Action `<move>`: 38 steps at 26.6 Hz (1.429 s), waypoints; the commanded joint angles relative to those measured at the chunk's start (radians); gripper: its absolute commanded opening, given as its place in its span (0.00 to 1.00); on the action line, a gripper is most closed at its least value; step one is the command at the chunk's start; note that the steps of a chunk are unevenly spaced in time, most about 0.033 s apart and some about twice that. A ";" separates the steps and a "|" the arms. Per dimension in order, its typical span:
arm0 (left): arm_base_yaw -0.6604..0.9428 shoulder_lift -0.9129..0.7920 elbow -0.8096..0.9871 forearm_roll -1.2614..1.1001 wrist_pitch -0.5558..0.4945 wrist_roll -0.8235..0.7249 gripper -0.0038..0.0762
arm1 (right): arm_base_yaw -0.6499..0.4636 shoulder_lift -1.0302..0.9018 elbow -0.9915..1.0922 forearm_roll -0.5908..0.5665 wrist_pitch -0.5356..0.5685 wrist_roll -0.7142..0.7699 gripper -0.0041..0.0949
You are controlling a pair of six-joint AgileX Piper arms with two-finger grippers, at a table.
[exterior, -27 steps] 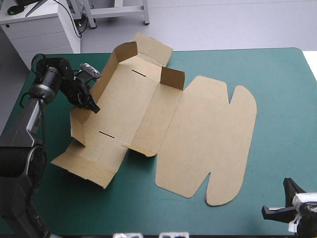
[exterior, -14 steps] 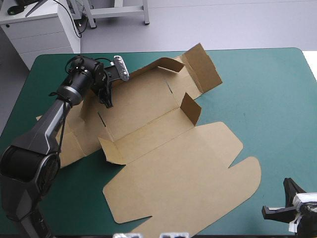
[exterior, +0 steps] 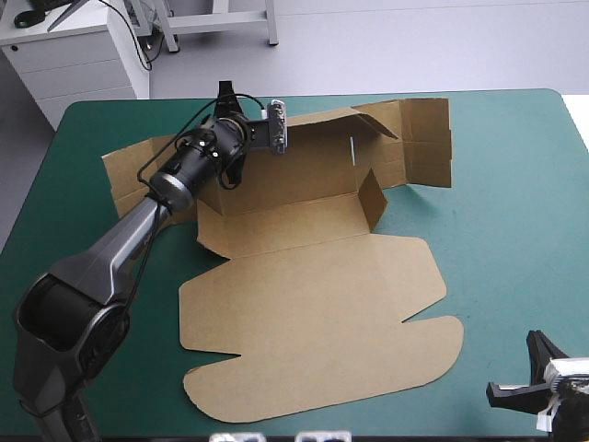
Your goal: Fold the box
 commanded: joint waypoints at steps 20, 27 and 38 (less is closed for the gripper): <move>-0.281 -0.174 0.292 1.071 -0.046 -0.899 0.04 | 0.002 0.010 -0.021 -0.004 -0.080 0.000 0.02; -0.304 -0.261 0.488 1.255 0.008 -1.142 0.04 | 0.002 0.010 -0.021 -0.005 -0.080 0.000 0.02; -0.331 -0.259 0.571 1.255 0.011 -1.196 0.04 | 0.002 0.010 -0.021 -0.005 -0.080 0.002 0.02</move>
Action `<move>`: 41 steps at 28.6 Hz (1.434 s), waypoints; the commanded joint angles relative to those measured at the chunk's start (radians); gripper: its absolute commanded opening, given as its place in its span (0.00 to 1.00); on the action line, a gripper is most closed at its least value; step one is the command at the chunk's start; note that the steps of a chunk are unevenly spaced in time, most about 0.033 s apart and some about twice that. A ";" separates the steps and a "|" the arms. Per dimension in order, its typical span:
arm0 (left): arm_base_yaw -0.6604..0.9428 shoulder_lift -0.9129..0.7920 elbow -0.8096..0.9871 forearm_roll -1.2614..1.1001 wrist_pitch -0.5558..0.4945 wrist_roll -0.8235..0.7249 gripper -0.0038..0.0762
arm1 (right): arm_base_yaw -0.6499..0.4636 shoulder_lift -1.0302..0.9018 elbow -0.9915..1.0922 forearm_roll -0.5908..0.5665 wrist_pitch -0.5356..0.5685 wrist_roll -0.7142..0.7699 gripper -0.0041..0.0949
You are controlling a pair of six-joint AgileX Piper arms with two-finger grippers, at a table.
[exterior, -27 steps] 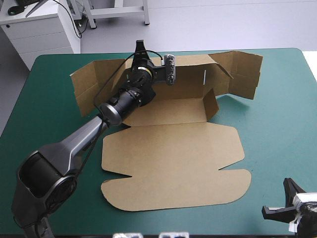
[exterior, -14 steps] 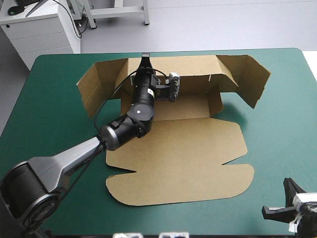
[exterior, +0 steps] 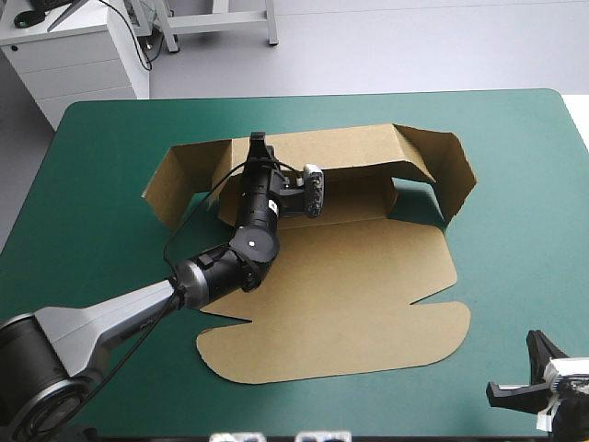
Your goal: Fold the box
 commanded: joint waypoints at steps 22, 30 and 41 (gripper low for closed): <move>-0.189 -0.041 -0.002 0.138 0.243 -0.073 0.04 | 0.002 0.010 -0.023 -0.007 -0.077 0.006 0.02; -0.281 -0.114 0.143 0.138 0.296 -0.093 0.04 | 0.002 0.010 -0.023 -0.007 -0.077 0.006 0.02; -0.196 -0.140 0.161 0.140 0.172 -0.091 0.04 | 0.002 0.010 -0.023 -0.007 -0.077 0.006 0.02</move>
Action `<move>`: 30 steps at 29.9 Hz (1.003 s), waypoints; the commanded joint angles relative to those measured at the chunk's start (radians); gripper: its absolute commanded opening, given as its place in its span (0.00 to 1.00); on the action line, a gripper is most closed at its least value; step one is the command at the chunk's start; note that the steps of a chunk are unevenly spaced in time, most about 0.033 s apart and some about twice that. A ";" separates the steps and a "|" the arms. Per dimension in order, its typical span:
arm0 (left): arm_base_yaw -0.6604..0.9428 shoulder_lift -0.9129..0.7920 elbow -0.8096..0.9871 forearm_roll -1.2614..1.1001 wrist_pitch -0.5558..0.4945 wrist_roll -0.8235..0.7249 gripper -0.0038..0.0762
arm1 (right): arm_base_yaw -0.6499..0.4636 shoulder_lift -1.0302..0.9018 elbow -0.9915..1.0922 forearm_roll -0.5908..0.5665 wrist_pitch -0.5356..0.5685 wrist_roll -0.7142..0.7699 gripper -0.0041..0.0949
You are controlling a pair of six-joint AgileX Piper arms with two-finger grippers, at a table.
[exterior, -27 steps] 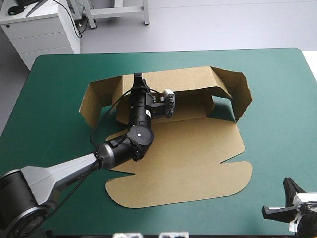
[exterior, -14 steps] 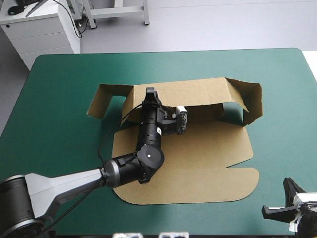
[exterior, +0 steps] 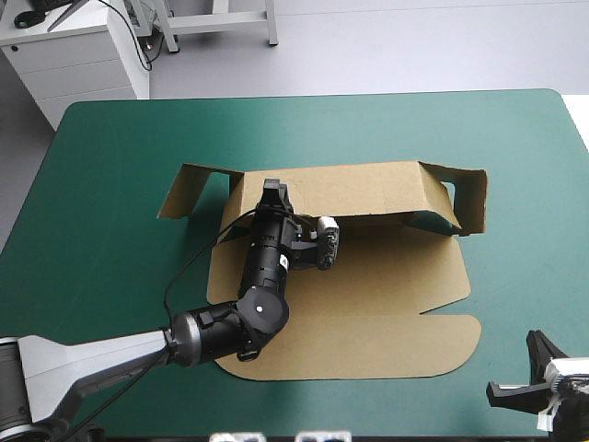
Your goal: Fold the box
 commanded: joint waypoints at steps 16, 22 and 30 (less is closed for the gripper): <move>0.159 -0.039 -0.038 0.130 -0.158 -0.012 0.04 | 0.002 0.081 -0.025 -0.006 -0.067 -0.002 0.02; 0.161 0.001 -0.111 0.130 -0.160 -0.012 0.04 | 0.002 0.220 -0.042 0.000 -0.038 0.034 0.02; 0.192 0.074 -0.172 0.130 -0.162 -0.014 0.04 | 0.002 0.313 -0.065 0.057 -0.044 0.026 0.02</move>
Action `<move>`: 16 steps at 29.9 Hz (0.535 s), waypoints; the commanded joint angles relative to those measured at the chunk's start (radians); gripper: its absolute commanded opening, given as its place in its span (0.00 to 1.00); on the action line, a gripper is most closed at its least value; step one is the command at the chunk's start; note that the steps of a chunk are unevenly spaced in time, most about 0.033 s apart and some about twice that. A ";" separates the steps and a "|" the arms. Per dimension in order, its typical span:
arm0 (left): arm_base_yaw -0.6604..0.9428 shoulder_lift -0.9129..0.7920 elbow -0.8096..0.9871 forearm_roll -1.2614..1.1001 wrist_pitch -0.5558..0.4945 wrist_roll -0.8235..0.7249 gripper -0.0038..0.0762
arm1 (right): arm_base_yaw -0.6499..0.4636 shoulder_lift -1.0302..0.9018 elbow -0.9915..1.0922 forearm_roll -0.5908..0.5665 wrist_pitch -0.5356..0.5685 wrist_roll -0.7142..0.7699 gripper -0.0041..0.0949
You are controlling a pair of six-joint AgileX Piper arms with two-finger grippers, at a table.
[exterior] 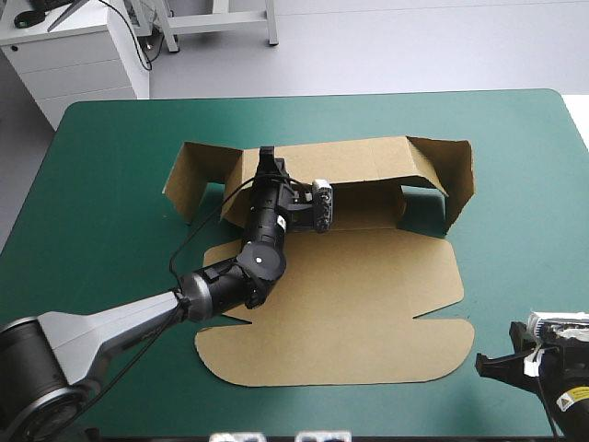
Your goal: Fold the box
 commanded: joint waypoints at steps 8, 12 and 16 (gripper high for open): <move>0.039 0.007 -0.035 0.119 0.025 -0.015 0.04 | 0.002 0.097 -0.072 0.070 -0.006 -0.012 0.02; 0.039 0.007 -0.035 0.119 0.025 -0.015 0.04 | 0.002 0.206 -0.169 0.099 0.010 -0.062 0.02; 0.039 0.007 -0.035 0.119 0.025 -0.015 0.04 | 0.002 0.362 -0.323 0.116 0.017 -0.112 0.02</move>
